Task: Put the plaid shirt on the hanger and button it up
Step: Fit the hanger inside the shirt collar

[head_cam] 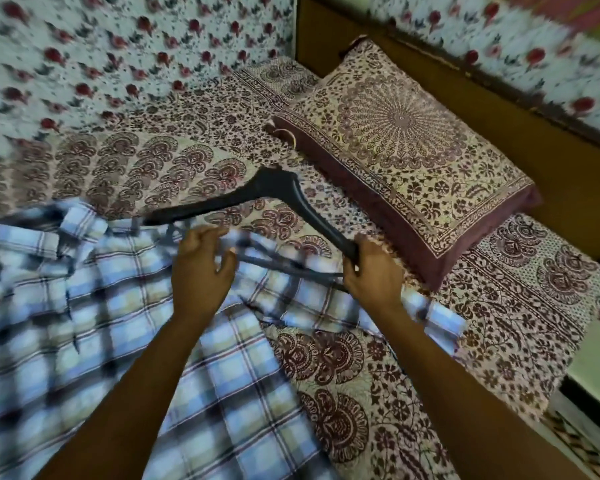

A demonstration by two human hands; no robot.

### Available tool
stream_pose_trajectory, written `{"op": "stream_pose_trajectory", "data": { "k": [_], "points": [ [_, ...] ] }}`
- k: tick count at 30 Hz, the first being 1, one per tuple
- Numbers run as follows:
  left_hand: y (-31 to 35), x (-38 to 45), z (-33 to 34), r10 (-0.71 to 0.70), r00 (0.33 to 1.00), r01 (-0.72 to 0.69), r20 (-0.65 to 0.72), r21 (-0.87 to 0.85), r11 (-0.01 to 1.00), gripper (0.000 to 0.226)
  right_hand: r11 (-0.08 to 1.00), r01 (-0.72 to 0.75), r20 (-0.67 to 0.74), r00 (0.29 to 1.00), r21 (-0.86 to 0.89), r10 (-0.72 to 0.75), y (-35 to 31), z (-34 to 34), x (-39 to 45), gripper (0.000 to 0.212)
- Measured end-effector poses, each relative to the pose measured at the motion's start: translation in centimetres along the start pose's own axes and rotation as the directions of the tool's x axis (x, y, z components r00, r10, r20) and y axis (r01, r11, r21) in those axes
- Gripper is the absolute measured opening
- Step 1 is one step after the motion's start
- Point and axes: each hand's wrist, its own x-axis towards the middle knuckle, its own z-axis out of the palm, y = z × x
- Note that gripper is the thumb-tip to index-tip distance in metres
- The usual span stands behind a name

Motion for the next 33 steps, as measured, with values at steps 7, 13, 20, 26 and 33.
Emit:
{"op": "stream_pose_trajectory", "data": {
  "k": [7,13,20,26,33],
  "points": [
    [-8.6,-3.1,-9.5,-0.3,0.944,0.329,-0.136,0.364,0.871,0.069,0.925,0.302,0.081,0.941,0.232,-0.328,-10.1,2.2,-7.6,0.032],
    [-17.9,-6.7,-17.5,-0.372,0.921,0.378,-0.115,0.49,0.786,0.044,0.866,0.421,0.09,0.884,0.269,-0.458,-19.3,5.6,-10.1,0.042],
    [-28.2,-9.2,-23.8,-0.534,0.804,0.594,-0.263,0.418,0.688,0.037,0.819,0.362,0.005,0.914,0.445,-0.406,-29.1,10.4,-9.8,0.044],
    [-33.0,-8.4,-26.6,-0.654,0.655,0.756,-0.379,0.321,0.571,0.037,0.841,0.174,0.117,0.956,0.513,-0.269,-32.6,14.5,-8.5,0.037],
    [-37.1,-5.1,-26.2,-0.742,0.571,0.817,-0.35,0.16,0.554,0.037,0.914,0.279,0.257,0.898,0.295,-0.357,-38.5,21.1,-4.1,0.028]
  ]
}}
